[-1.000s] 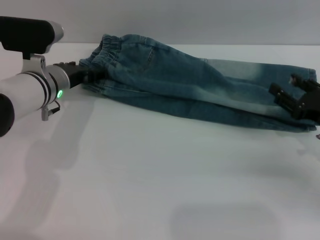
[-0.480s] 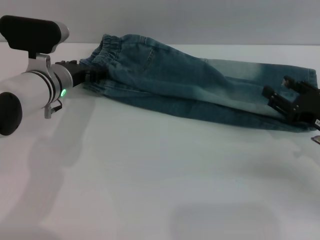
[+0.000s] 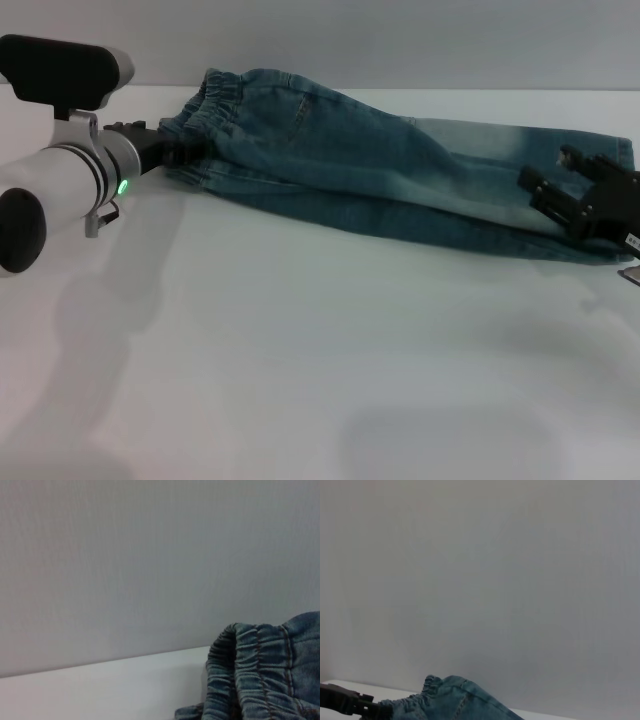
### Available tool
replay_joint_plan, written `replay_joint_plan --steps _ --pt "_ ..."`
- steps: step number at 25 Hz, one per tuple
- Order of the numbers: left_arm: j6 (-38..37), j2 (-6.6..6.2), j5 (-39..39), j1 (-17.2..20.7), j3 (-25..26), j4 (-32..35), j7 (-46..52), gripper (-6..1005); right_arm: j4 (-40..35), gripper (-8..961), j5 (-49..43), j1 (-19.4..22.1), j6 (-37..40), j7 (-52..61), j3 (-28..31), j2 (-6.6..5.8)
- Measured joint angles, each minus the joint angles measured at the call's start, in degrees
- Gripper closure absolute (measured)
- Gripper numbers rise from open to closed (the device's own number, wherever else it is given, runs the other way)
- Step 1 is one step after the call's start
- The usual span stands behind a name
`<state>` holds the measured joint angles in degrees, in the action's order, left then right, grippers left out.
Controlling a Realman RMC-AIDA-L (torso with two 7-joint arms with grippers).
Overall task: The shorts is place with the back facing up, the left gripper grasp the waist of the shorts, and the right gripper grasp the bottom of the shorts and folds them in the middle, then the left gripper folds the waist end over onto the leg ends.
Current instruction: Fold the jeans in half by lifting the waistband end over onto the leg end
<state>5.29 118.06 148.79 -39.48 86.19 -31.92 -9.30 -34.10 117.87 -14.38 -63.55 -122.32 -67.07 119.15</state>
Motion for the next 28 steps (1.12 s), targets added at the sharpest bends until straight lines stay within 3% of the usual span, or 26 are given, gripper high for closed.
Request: replay_joint_plan --steps 17,24,28 --pt "4.7 0.10 -0.4 -1.9 0.1 1.7 0.6 139 -0.5 447 0.0 -0.2 -1.0 2.2 0.0 -0.07" --pt "5.0 0.17 0.1 1.0 -4.0 -2.9 0.1 173 -1.1 457 -0.1 -0.2 -1.5 3.5 0.1 -0.22" --pt "4.8 0.20 0.1 2.4 -5.3 -5.0 0.1 368 -1.2 463 -0.1 0.0 -2.2 4.0 0.3 -0.24"
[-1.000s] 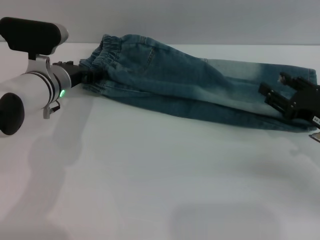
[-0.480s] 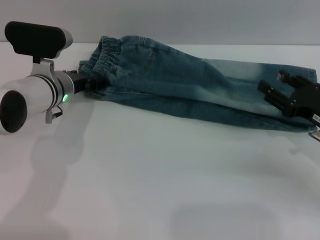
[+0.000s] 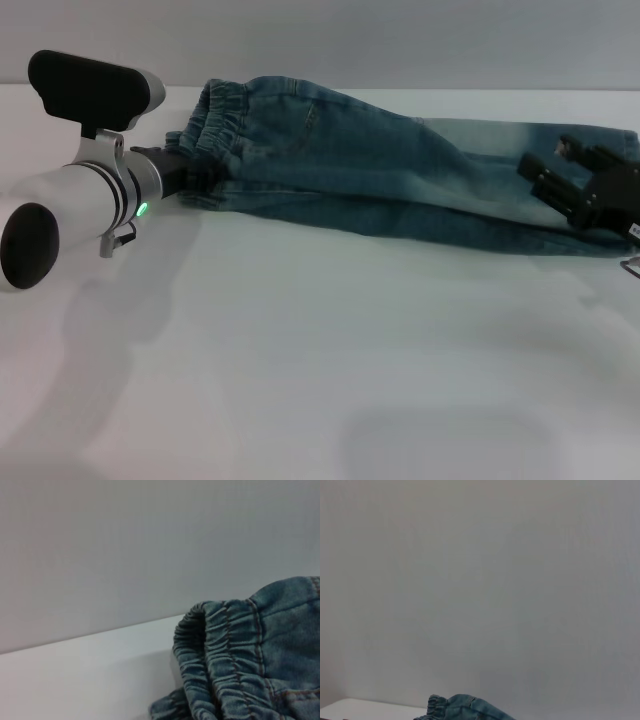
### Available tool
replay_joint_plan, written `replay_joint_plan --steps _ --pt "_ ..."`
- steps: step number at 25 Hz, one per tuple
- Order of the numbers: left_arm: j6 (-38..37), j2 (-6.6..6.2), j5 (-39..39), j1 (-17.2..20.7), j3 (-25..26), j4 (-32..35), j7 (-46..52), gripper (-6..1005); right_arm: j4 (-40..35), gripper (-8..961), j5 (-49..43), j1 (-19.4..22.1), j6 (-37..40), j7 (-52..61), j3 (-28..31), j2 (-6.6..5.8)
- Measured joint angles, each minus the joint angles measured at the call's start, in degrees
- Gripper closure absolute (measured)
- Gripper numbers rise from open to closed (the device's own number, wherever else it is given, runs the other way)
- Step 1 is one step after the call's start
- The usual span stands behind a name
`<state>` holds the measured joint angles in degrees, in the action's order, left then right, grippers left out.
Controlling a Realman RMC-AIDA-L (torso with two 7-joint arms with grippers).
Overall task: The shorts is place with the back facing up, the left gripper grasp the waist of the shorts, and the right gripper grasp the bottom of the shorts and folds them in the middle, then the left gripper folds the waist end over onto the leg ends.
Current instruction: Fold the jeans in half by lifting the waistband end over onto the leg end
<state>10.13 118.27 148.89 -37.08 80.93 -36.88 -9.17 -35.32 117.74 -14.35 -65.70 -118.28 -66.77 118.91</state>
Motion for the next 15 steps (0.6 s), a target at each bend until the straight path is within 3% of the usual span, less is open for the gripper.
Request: replay_joint_plan --steps 4,9,15 --pt "0.0 0.02 0.0 2.4 -1.1 -3.5 0.0 527 0.0 468 0.0 0.2 -0.5 0.1 0.1 0.00" --pt "-0.2 -0.01 0.0 6.7 -2.3 -9.5 -0.1 656 0.0 475 0.0 0.3 -0.9 0.2 -0.2 0.00" --pt "1.2 -0.04 0.1 8.6 -2.5 -12.9 -0.1 705 0.0 484 0.1 0.5 -1.4 0.2 -0.2 0.10"
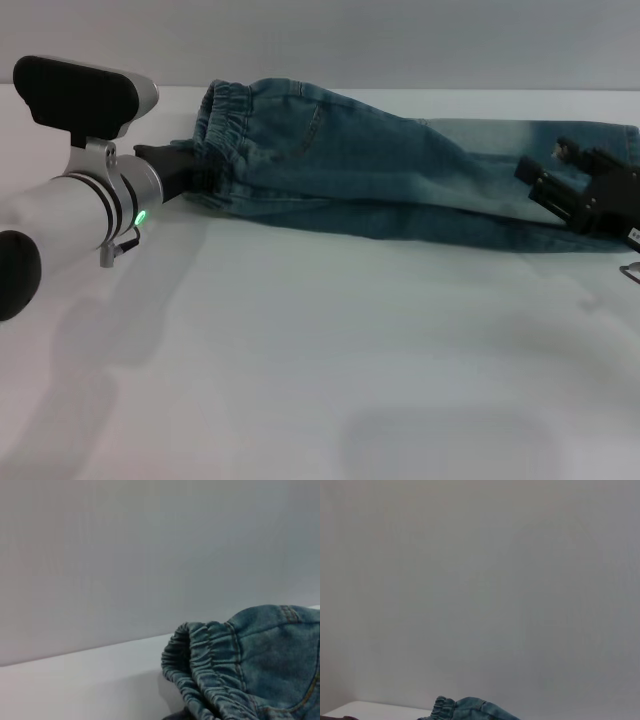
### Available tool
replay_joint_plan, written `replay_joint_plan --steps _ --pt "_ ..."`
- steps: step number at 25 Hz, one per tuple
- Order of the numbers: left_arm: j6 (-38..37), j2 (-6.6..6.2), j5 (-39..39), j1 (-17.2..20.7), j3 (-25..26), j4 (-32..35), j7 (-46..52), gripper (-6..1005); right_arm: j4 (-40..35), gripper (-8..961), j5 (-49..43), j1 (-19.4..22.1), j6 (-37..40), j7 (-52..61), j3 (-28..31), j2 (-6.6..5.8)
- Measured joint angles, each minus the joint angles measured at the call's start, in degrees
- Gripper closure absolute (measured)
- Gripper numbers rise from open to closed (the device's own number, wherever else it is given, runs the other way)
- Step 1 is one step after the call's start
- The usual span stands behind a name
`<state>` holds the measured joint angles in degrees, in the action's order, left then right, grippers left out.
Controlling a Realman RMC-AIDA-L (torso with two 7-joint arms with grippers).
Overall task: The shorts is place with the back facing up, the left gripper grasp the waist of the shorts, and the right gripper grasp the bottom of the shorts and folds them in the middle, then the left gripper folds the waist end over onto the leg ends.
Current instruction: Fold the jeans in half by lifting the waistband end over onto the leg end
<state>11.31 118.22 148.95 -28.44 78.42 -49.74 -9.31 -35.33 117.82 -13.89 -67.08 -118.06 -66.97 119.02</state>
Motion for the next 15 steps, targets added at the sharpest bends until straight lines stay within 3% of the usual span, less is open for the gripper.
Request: replay_joint_plan --steps 4,9,14,15 --pt "1.4 -0.05 0.0 1.6 -0.6 -3.8 0.0 737 0.5 490 0.0 0.1 0.2 -0.2 0.0 0.17" --pt "3.9 -0.22 0.4 6.0 -1.6 -13.0 0.0 772 1.1 497 0.0 0.1 1.1 -0.3 0.5 0.15" --pt "9.0 -0.20 2.0 8.4 -1.6 -21.7 0.0 804 1.2 504 0.1 -0.4 6.0 -0.3 0.6 0.14" --pt "9.9 -0.20 2.2 8.8 -1.6 -23.2 0.0 811 1.3 542 0.1 -0.6 7.1 -0.3 0.4 0.14"
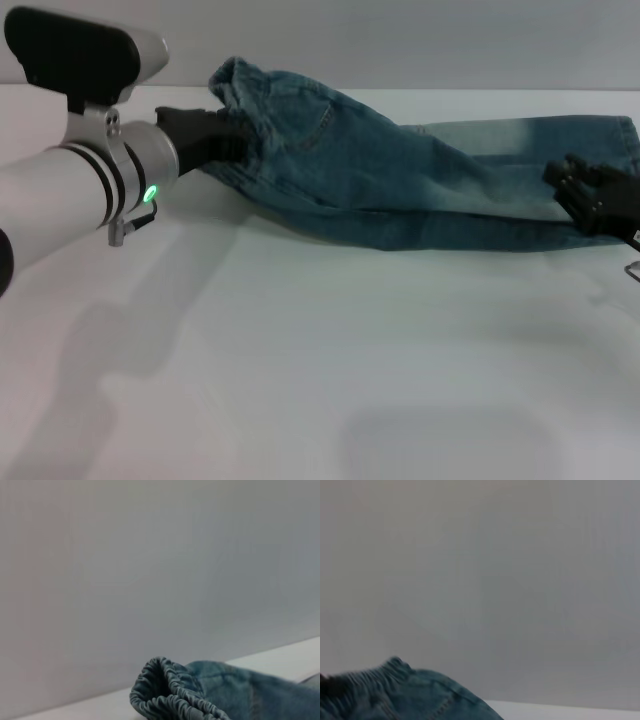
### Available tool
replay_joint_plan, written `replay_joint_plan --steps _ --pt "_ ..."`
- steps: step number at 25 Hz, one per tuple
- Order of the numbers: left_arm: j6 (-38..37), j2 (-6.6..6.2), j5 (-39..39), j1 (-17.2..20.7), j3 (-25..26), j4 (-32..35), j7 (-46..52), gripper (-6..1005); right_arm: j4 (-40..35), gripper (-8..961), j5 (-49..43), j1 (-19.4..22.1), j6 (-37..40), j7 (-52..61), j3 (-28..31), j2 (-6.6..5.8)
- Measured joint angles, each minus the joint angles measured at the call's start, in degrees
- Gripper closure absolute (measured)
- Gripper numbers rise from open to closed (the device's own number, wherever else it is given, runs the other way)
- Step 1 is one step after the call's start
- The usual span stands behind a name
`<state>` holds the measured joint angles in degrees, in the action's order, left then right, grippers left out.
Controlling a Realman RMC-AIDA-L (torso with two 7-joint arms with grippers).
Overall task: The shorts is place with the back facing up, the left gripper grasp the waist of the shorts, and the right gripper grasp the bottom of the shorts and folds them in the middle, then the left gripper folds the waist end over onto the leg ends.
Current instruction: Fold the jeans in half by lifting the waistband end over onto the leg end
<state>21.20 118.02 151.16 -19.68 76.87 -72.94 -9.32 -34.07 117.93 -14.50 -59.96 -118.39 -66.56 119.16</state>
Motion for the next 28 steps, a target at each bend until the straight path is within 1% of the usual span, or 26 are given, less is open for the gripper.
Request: replay_joint_plan --steps 2,3,4,6,10,17,24,28 --pt "0.0 0.00 0.0 0.0 0.0 0.0 0.0 824 0.0 617 0.0 -0.6 1.8 -0.1 -0.2 0.00" --pt "2.0 0.01 0.0 1.1 0.0 -3.8 0.0 830 0.0 655 0.0 -0.9 2.6 -0.1 -0.3 0.08" --pt "3.8 0.01 0.0 2.1 -0.2 -7.5 0.0 868 0.0 692 0.0 -1.3 3.2 -0.1 -0.3 0.12" --pt "4.7 0.01 0.0 2.7 -0.4 -9.4 0.0 869 0.0 767 0.0 -2.1 4.0 -0.1 -0.6 0.16" --pt "7.5 0.05 0.0 4.1 -1.2 -15.5 0.0 870 1.9 915 -0.1 -5.0 4.4 0.0 -2.3 0.13" --pt "10.8 0.08 0.0 4.4 -1.7 -21.6 0.0 871 7.0 927 -0.1 -10.8 5.8 0.1 -6.6 0.30" --pt "13.6 0.01 0.0 4.4 -2.3 -26.2 0.0 872 10.7 927 0.0 -14.3 7.2 0.4 -8.5 0.49" --pt "14.4 -0.01 0.0 4.5 -2.6 -28.5 0.0 872 11.6 927 0.0 -15.1 7.3 0.4 -8.5 0.49"
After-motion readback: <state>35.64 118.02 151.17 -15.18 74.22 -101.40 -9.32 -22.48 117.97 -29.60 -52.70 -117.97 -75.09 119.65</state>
